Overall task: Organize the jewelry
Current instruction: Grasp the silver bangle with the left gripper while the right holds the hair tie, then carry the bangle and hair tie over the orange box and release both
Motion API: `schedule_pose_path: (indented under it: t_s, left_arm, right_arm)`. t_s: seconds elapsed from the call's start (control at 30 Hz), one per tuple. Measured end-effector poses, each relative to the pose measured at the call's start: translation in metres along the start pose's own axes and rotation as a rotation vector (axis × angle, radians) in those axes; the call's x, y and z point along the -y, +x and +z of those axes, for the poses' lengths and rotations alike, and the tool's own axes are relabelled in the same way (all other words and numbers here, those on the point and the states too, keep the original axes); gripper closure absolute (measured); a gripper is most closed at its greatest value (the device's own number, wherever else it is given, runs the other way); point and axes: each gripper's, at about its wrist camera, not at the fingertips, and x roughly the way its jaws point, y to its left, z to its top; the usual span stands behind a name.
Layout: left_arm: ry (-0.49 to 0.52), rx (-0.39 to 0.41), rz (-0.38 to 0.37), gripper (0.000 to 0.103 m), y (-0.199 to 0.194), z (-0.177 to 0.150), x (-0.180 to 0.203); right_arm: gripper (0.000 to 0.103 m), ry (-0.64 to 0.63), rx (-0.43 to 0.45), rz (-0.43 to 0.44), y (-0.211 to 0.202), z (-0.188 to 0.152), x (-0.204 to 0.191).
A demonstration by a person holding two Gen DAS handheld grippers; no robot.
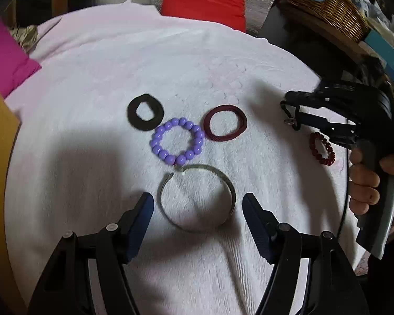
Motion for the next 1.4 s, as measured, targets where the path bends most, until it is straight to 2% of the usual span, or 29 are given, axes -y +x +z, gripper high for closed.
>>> schedule_pose_path:
  t_s: [0.03, 0.1, 0.13, 0.23, 0.5, 0.77, 0.93, 1.13, 1.3, 1.4]
  left_arm:
    - [0.006, 0.009, 0.003, 0.033, 0.001, 0.0, 0.002]
    - [0.027, 0.022, 0.002, 0.035, 0.001, -0.001, 0.006]
    - [0.046, 0.026, -0.007, 0.04, 0.001, -0.002, 0.008]
    - [0.089, 0.029, -0.013, 0.041, 0.0, -0.004, 0.012]
    - [0.053, 0.079, -0.049, 0.041, -0.026, -0.001, 0.003]
    - [0.015, 0.169, -0.008, 0.041, -0.065, -0.002, -0.006]
    - [-0.024, 0.234, 0.09, 0.041, -0.096, -0.01, -0.018]
    - [-0.08, 0.356, 0.153, 0.041, -0.143, -0.021, -0.03]
    - [-0.173, 0.446, 0.246, 0.041, -0.178, -0.043, -0.056]
    - [-0.251, 0.487, 0.32, 0.041, -0.19, -0.05, -0.082]
  right_arm:
    - [0.057, -0.003, 0.0, -0.016, 0.004, -0.001, -0.002]
    - [0.074, -0.032, 0.028, -0.052, 0.007, 0.0, -0.006]
    - [0.092, -0.051, 0.025, -0.067, 0.009, 0.0, -0.009]
    - [0.096, -0.074, 0.026, -0.078, 0.011, -0.003, -0.014]
    - [0.097, -0.128, 0.108, 0.041, -0.02, -0.006, -0.027]
    - [0.097, -0.158, 0.102, 0.212, -0.036, -0.019, -0.052]
    - [0.096, -0.188, 0.098, 0.307, -0.044, -0.037, -0.078]
    - [0.096, -0.242, 0.089, 0.385, -0.054, -0.06, -0.114]
    - [0.096, -0.298, 0.093, 0.458, -0.065, -0.082, -0.153]
    - [0.096, -0.317, 0.053, 0.494, -0.062, -0.097, -0.178]
